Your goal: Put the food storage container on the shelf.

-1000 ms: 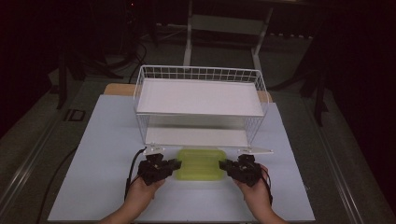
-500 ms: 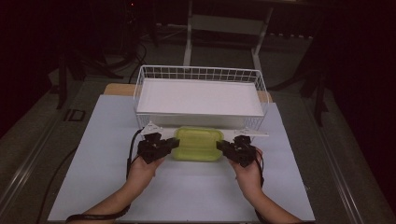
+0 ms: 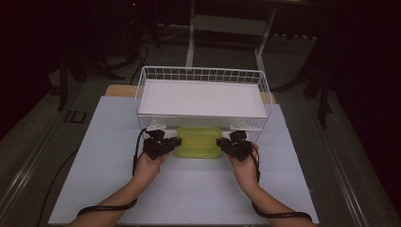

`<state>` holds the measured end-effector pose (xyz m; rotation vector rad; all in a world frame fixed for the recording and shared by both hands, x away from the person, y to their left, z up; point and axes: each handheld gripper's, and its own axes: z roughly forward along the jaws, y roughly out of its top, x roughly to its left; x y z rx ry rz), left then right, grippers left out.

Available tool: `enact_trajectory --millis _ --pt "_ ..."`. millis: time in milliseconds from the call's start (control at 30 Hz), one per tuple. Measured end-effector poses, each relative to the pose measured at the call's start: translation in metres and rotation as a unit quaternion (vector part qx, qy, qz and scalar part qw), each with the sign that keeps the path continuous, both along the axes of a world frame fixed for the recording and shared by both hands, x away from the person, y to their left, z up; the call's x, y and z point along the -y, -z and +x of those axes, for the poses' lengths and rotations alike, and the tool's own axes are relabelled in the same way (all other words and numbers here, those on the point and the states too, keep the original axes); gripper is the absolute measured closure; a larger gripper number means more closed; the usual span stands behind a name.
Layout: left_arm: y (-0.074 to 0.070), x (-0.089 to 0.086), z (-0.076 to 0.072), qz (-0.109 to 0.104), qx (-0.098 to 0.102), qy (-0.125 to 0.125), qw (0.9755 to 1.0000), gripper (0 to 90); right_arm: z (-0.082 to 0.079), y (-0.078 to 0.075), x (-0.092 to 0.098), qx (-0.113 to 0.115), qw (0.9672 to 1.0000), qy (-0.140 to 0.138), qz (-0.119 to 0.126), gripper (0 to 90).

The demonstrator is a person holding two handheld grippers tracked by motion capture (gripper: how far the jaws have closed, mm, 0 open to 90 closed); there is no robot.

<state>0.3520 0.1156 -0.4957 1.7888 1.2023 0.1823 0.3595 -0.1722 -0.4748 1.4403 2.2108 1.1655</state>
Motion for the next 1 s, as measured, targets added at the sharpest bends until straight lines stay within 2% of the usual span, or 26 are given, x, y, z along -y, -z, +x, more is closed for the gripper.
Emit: enact_trajectory --millis 67,133,233,467,633,800,867,900,933,1000 --pt "0.000 -0.001 0.004 -0.006 -0.005 -0.002 1.0000 79.9 0.005 0.001 0.001 -0.005 0.9999 0.003 0.011 76.3" --pt "0.000 -0.001 0.007 -0.005 -0.006 -0.002 1.0000 79.6 0.007 0.001 0.000 0.000 1.0000 0.006 0.006 76.3" --pt "0.001 -0.002 0.009 -0.009 -0.005 0.000 0.9999 79.1 0.010 0.002 0.000 -0.004 0.9998 0.012 0.016 76.2" --pt "0.005 -0.002 0.013 -0.013 0.015 -0.009 0.9998 75.1 0.014 0.004 -0.002 0.018 0.9996 0.018 0.008 73.4" --pt "0.006 0.001 0.020 0.003 0.038 -0.019 0.9991 71.5 0.015 0.010 -0.006 0.057 0.9980 0.025 -0.011 68.7" --pt "0.010 0.004 0.023 0.009 0.053 -0.022 0.9983 67.2 0.018 0.014 -0.006 0.057 0.9978 0.034 0.000 64.1" --pt "0.012 0.006 0.024 0.015 0.052 -0.016 0.9984 62.9 0.018 0.016 -0.008 0.062 0.9974 0.038 -0.003 60.3" --pt "0.013 0.007 0.025 0.019 0.048 -0.014 0.9986 60.9 0.018 0.016 -0.009 0.070 0.9965 0.042 -0.018 60.4" --pt "0.014 0.006 0.026 0.010 0.043 -0.013 0.9989 59.6 0.019 0.017 -0.011 0.075 0.9958 0.043 -0.029 60.5" --pt "0.016 0.005 0.028 0.002 0.038 -0.016 0.9992 59.7 0.020 0.019 -0.010 0.073 0.9958 0.048 -0.024 59.0"
